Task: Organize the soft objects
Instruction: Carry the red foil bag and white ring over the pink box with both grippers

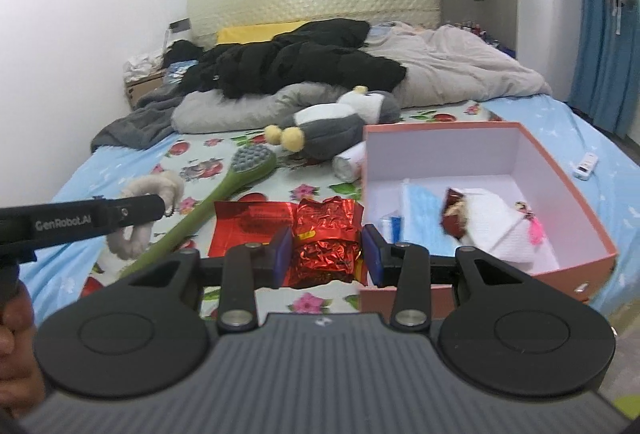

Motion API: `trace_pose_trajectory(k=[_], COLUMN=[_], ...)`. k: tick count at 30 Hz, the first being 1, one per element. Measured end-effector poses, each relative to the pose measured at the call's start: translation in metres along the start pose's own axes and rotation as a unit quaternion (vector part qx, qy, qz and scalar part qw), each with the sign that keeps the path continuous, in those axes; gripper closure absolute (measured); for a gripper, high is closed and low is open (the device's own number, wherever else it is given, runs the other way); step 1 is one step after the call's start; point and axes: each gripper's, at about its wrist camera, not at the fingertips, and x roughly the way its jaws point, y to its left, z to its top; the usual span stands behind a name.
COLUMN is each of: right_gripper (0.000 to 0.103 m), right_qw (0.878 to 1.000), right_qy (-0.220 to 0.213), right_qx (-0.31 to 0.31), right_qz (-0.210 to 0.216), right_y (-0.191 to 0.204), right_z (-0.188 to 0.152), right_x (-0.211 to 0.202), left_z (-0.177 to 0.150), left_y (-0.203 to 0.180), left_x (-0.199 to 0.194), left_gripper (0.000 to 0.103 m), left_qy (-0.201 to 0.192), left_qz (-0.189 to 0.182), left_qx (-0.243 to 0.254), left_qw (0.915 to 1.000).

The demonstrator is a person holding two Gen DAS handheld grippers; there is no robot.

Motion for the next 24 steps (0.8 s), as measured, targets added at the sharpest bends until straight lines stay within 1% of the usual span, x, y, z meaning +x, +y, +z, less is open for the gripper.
trace_pose_trajectory(k=[11,17,22,24], right_gripper=[0.061,0.061,0.061,0.061], right_qw=[0.998,0.996,0.994,0.994], right_qy=[0.004,0.006,0.009,0.013], right_qx=[0.027,0.050,0.069,0.073], right_qz=[-0.059,-0.073,-0.080,-0.082], right_y=[-0.050,-0.072,-0.092,-0.101], right_z=[-0.003,-0.003,-0.002,0.001], right_x=[-0.023,-0.024,-0.016,-0.006], left_z=[-0.001,0.004,0.012,0.015], left_y=[-0.059,-0.083,-0.098,-0.103], left_x=[0.028,0.042,0.070,0.084], left_gripper=[0.092,0.092,0.092,0.092], left_qy=[0.026,0.037,0.055,0.064], left_qz=[-0.074,-0.097,-0.112,-0.120], left_qx=[0.031,0.049,0.062,0.063], left_qw=[0.9964,0.9934,0.9902,0.9887])
